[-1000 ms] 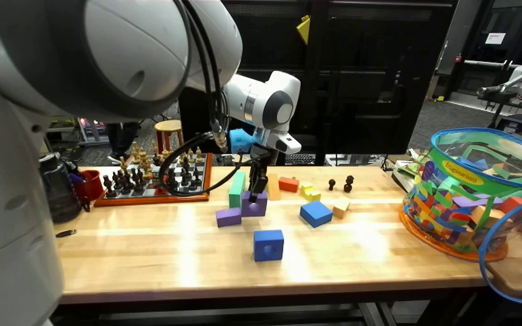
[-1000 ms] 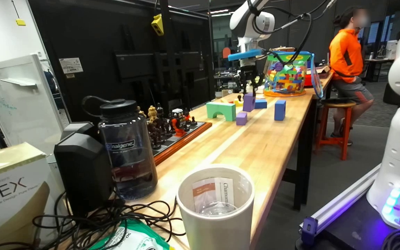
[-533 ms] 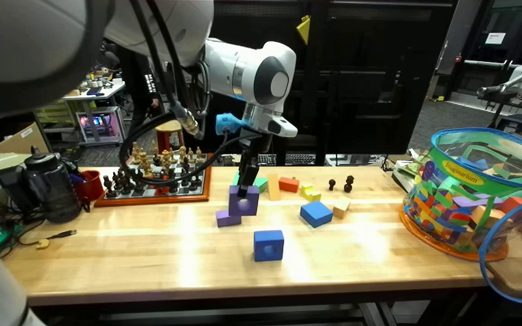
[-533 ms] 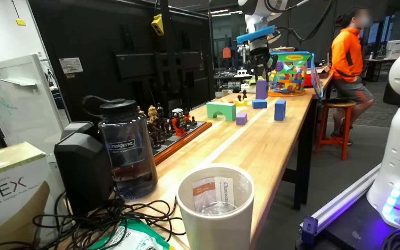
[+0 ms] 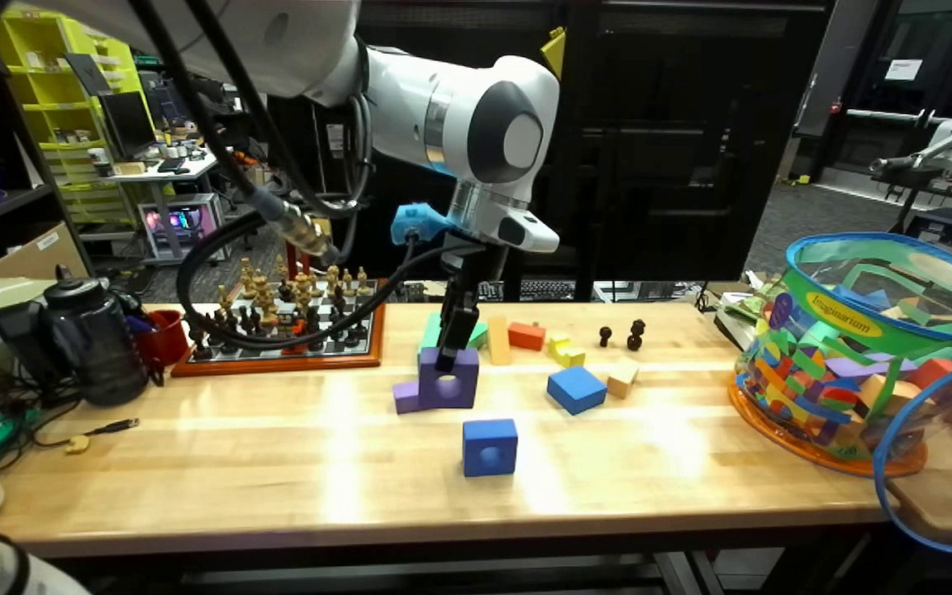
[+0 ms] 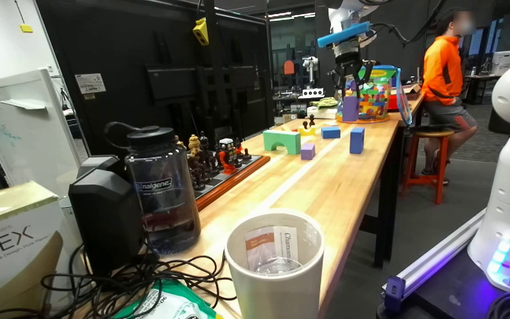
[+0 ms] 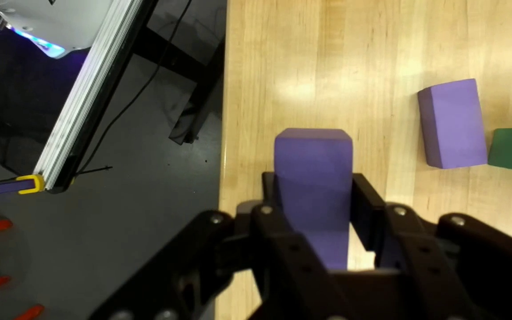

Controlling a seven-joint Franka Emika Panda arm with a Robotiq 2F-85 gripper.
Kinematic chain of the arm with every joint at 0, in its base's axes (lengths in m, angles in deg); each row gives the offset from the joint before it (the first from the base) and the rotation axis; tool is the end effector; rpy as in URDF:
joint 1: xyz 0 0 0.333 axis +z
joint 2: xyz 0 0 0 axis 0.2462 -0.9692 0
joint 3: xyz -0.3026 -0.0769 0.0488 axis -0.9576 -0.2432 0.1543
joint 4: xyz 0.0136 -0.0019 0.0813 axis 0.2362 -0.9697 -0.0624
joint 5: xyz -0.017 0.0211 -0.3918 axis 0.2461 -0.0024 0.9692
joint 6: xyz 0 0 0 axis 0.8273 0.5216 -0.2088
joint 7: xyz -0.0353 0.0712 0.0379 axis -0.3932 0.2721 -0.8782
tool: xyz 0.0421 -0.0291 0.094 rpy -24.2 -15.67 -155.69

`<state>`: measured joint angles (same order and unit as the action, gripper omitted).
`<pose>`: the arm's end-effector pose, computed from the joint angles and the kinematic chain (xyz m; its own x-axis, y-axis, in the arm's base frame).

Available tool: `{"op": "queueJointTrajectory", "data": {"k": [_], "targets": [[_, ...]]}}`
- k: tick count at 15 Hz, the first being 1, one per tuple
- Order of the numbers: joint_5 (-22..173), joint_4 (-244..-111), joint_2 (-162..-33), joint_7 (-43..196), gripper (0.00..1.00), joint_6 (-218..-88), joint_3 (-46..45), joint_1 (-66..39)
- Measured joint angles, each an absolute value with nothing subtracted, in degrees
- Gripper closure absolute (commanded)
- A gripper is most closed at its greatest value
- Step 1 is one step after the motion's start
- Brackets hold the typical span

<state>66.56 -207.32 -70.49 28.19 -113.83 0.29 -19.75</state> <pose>0.4610 -0.0619 0.4673 0.4135 -0.8739 -0.2555 -0.8737 -0.4598 0.1588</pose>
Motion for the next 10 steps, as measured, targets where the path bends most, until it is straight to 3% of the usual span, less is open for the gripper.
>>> {"op": "queueJointTrajectory", "data": {"k": [10], "targets": [[66.8,-210.3,-67.9,30.7,0.84,-114.0,-1.2,-22.4]]}}
